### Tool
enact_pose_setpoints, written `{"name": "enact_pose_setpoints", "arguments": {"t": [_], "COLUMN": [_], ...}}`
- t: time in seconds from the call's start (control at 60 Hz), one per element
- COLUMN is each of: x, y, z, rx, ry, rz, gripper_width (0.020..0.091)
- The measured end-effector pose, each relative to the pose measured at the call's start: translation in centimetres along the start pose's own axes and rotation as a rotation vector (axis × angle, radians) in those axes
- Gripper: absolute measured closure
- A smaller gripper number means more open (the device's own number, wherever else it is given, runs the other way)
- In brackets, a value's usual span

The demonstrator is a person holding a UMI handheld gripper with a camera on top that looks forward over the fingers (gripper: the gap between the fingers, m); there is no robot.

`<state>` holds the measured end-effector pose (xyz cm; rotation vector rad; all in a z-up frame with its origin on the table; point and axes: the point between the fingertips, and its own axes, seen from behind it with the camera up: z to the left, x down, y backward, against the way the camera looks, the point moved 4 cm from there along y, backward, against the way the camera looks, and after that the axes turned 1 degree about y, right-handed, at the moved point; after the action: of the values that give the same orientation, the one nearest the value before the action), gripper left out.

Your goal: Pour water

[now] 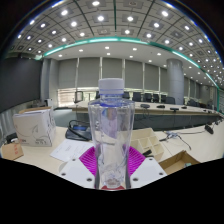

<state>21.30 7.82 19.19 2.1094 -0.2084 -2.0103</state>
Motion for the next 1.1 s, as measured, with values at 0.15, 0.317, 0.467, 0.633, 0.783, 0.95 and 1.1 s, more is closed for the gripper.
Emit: {"name": "enact_pose_setpoints", "arguments": {"t": [0.15,0.317,0.467,0.633,0.783,0.95,1.1], "x": [6.0,10.0,10.0,10.9,9.8,7.1,4.5], "y": [-1.4,-2.1,-1.7,-1.7,2.1,9.8,18.6], "z": [0.3,0.4,0.3,0.5,0.9,3.2,7.0], "rx": [-0.006,0.012,0.032,0.034,0.052,0.096,0.095], "ry": [-0.015,-0.015,-0.034,-0.075,-0.071,-0.064,-0.109], "rz": [0.073,0.108,0.061,0.151,0.211,0.286,0.36], "gripper_width": [0.0754,0.0746,0.0646,0.0277,0.0237,0.0247,0.0248]}}
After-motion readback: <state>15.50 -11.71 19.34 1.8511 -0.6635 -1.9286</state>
